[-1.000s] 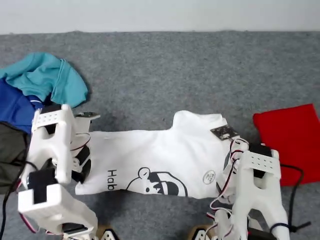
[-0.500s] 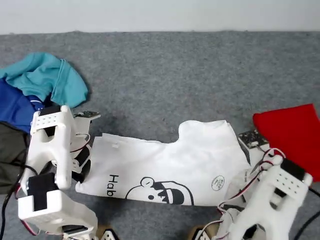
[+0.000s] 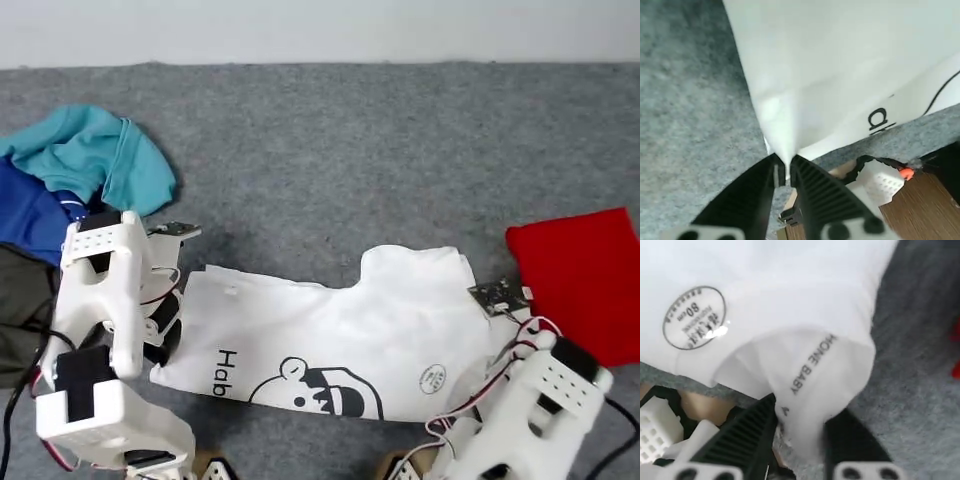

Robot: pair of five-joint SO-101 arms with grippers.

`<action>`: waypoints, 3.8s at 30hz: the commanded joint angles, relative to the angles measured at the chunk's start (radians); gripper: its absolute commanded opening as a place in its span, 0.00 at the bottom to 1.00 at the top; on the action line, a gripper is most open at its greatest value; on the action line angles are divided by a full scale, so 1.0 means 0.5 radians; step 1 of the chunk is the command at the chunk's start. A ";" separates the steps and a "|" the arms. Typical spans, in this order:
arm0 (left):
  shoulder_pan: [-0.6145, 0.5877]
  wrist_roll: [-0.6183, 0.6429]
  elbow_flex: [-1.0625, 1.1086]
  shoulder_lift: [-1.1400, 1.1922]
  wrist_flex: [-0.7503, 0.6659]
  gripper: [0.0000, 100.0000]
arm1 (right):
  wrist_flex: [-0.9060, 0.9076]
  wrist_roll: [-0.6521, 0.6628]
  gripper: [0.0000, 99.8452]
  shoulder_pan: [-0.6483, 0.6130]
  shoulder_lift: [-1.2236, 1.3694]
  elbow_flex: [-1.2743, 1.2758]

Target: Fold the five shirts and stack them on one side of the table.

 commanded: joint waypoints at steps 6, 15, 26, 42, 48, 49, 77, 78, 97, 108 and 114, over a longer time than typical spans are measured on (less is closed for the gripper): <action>-0.018 -0.028 -0.238 -0.086 0.015 0.08 | 0.382 0.012 0.46 0.241 -0.269 -0.390; -0.018 -0.120 -0.308 -0.071 0.015 0.08 | 0.480 0.015 0.48 0.256 -0.290 -0.411; -0.015 -0.120 -0.296 -0.068 0.012 0.08 | 0.526 0.371 0.48 0.253 -0.308 -0.310; -0.006 -0.120 -0.250 -0.064 0.015 0.08 | -0.121 0.068 0.48 -0.597 -0.308 0.209; -0.012 -0.126 -0.164 -0.064 0.012 0.08 | 0.106 0.181 0.48 -0.597 -0.311 0.098; -0.012 -0.126 -0.164 -0.064 0.012 0.08 | 0.164 0.181 0.48 -0.597 -0.311 0.037; 0.009 0.236 -0.489 -0.049 -0.064 0.08 | 0.063 -0.887 0.48 -0.548 -0.290 -0.620; 0.009 0.295 -0.514 -0.025 -0.114 0.08 | 0.035 -0.945 0.48 -0.563 -0.290 -0.623; 0.341 0.433 -0.956 0.847 -0.255 0.07 | -0.367 -0.218 0.48 -0.054 -0.253 -0.009; 0.334 0.433 -1.152 1.203 -0.255 0.07 | -0.354 -0.209 0.48 -0.038 -0.253 0.003; 0.338 0.436 -1.155 1.123 -0.144 0.07 | -0.140 -0.239 0.48 -0.041 -0.256 -0.218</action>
